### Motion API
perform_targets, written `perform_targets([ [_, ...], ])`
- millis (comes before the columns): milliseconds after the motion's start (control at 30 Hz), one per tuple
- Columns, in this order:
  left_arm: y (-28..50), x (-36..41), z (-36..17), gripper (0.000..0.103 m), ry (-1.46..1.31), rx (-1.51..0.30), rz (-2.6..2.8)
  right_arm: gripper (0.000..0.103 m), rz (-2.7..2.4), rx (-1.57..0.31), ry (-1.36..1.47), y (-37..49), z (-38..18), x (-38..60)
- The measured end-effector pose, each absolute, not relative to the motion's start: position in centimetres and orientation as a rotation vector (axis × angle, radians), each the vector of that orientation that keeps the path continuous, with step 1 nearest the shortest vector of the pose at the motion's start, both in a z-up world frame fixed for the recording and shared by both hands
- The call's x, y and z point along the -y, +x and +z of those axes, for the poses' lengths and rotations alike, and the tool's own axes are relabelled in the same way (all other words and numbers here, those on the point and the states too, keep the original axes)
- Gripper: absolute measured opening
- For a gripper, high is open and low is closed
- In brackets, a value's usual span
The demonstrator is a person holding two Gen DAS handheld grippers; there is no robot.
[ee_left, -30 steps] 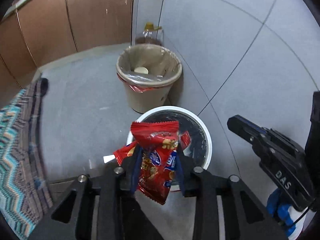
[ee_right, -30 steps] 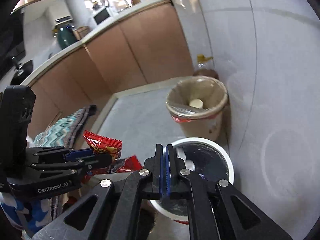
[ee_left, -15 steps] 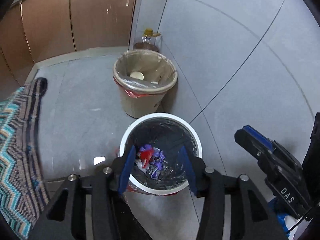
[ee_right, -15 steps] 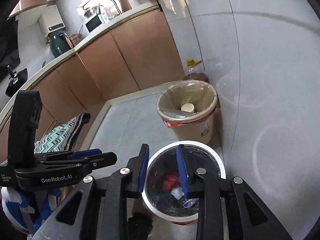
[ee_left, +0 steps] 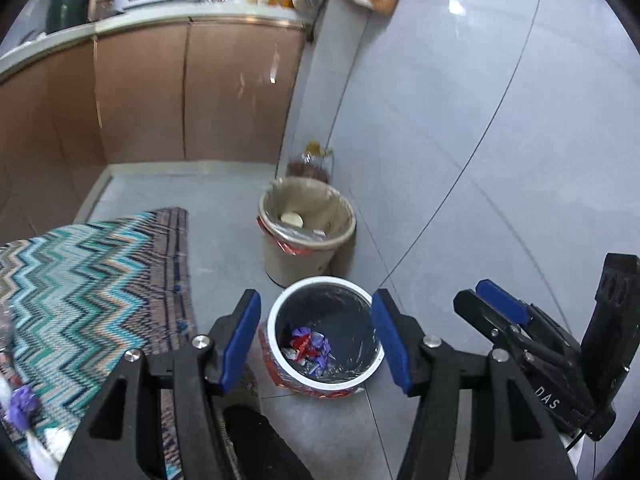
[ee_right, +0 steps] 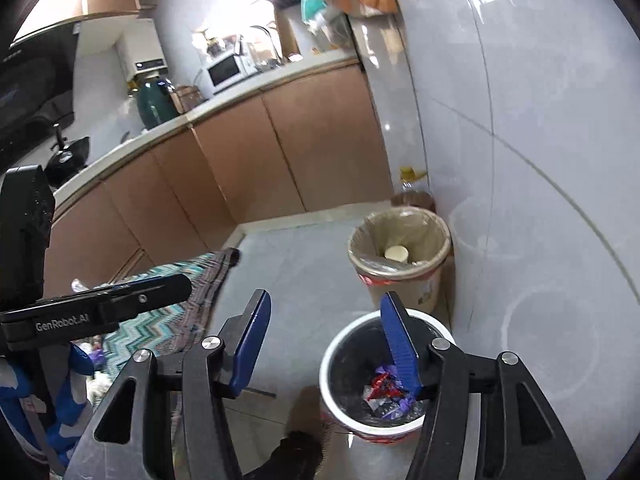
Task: Collect trash
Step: 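Return both tools to the table above the plastic bags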
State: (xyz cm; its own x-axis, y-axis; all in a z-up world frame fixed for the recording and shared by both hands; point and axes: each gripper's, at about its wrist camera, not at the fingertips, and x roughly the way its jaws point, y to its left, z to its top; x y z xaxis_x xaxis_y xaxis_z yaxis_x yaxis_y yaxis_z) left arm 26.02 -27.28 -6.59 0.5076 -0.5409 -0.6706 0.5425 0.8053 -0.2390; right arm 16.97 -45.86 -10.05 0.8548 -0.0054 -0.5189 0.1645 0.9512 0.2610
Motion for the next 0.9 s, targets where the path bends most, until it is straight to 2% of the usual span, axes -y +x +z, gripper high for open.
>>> perform_targets([
  [500,18.7,13.7,-1.6,0.056,-0.074,-0.636,-0.585,0.061,0.063,-0.424,0.2,11.5,-2.6,35.9],
  [900,16.8,3.5,-1.7,0.056,-0.126,-0.585,-0.475,0.063,0.18,-0.394,0.119,10.2,0.0,29.2],
])
